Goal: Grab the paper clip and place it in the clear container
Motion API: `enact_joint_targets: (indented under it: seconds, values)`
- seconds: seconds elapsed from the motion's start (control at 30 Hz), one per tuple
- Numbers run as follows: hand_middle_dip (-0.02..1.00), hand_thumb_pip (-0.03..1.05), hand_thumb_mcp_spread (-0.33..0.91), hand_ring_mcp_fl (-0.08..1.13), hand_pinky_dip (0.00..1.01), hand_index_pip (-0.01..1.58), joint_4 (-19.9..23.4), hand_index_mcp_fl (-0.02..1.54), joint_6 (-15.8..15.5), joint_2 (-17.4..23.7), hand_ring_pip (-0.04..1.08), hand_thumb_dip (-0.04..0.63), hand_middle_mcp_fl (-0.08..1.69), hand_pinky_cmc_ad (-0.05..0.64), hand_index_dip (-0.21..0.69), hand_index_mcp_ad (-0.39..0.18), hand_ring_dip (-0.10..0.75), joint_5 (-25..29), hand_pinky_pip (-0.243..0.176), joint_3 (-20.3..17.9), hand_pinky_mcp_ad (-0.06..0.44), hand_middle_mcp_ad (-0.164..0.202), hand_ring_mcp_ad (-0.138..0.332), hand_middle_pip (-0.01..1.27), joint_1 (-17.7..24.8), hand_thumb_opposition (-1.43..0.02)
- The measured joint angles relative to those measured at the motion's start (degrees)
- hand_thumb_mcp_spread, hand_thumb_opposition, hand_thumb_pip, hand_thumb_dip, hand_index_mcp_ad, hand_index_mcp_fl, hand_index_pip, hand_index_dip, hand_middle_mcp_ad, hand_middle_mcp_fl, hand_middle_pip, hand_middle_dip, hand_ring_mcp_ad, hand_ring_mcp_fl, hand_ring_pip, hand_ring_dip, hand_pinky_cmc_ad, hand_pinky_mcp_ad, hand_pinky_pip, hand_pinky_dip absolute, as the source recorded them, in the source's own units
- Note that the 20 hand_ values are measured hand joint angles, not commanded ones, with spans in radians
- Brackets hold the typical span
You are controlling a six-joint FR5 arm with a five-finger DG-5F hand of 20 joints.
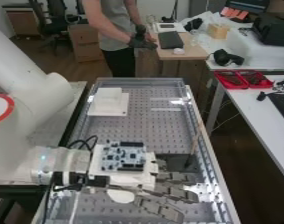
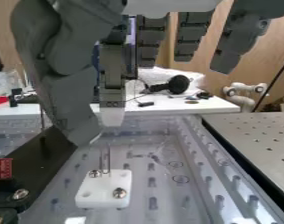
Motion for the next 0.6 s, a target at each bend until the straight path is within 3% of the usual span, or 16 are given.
enact_joint_targets:
  seconds: [0.6]
  values:
    - [0.17,0.59,0.45,0.00,0.18,1.48,-1.4,0.24,-1.0,-2.0,0.09,0.253,0.05,0.342,0.120,-0.176,0.089,-2.7,-0.010,2.2,0.265,-0.014,0.108,0.13,-1.1,-0.82]
